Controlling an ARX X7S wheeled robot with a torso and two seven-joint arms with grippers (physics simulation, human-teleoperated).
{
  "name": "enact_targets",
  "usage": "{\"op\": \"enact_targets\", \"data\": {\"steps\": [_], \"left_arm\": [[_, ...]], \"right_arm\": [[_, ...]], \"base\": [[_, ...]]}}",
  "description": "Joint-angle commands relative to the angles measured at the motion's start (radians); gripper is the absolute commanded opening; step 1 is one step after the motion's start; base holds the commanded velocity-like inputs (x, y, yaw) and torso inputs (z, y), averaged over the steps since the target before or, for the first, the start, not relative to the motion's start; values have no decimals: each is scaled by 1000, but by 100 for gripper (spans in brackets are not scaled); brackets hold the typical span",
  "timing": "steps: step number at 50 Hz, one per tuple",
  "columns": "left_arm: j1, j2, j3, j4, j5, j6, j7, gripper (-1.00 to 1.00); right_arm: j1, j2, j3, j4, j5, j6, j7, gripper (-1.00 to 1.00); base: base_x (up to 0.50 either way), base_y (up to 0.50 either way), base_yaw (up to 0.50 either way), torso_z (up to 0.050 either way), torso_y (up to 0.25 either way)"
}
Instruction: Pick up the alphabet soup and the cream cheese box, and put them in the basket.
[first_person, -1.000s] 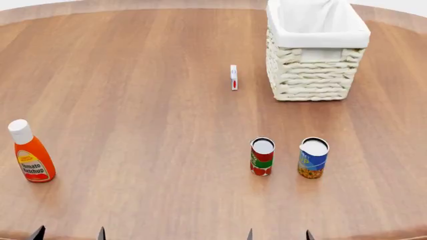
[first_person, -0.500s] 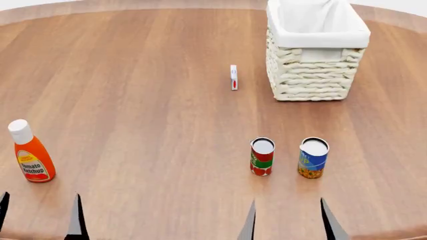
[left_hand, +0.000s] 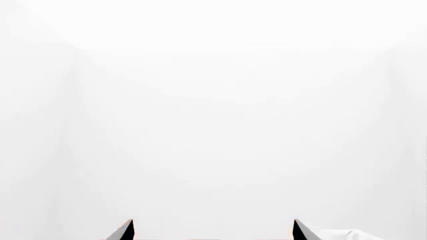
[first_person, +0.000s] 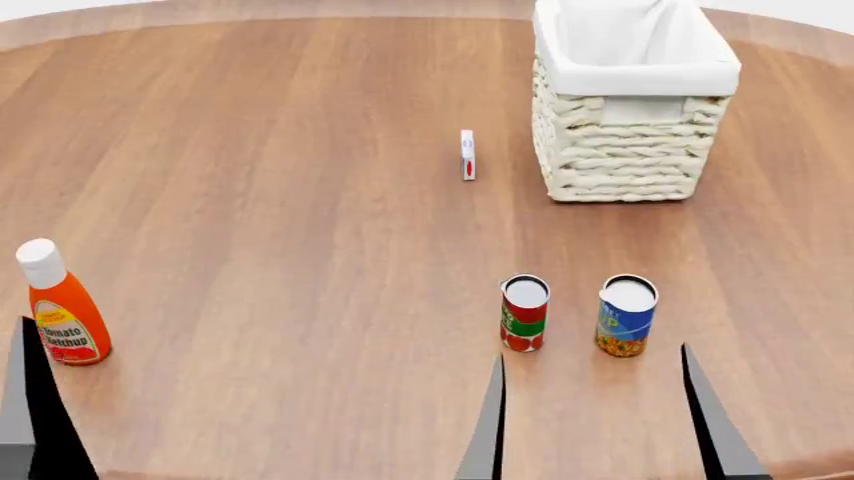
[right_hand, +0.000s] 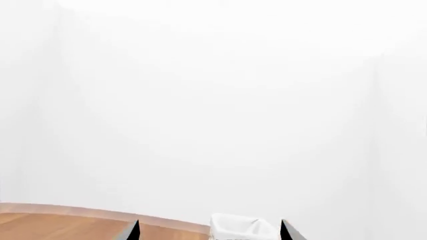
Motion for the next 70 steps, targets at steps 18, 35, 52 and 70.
{"op": "enact_targets", "data": {"steps": [18,35,52,70], "left_arm": [[3,-33,6,91,-21,-3,-33,100],[13,-43,25,73,-36,-3,-43,100],[12,-58,32,72,-36,-2,-58,100],[5,-68,50,66,-27,-2,-71,100]], "right_arm": [[-3,30,-24,-92,-26,32,18,100],[-6,49,-33,-75,-24,35,24,100],[-5,58,-39,-78,-17,40,32,100],[-7,68,-27,-78,8,35,45,100]], "base": [[0,0,0,0,0],[125,0,0,0,0],[196,0,0,0,0],[199,0,0,0,0]]}}
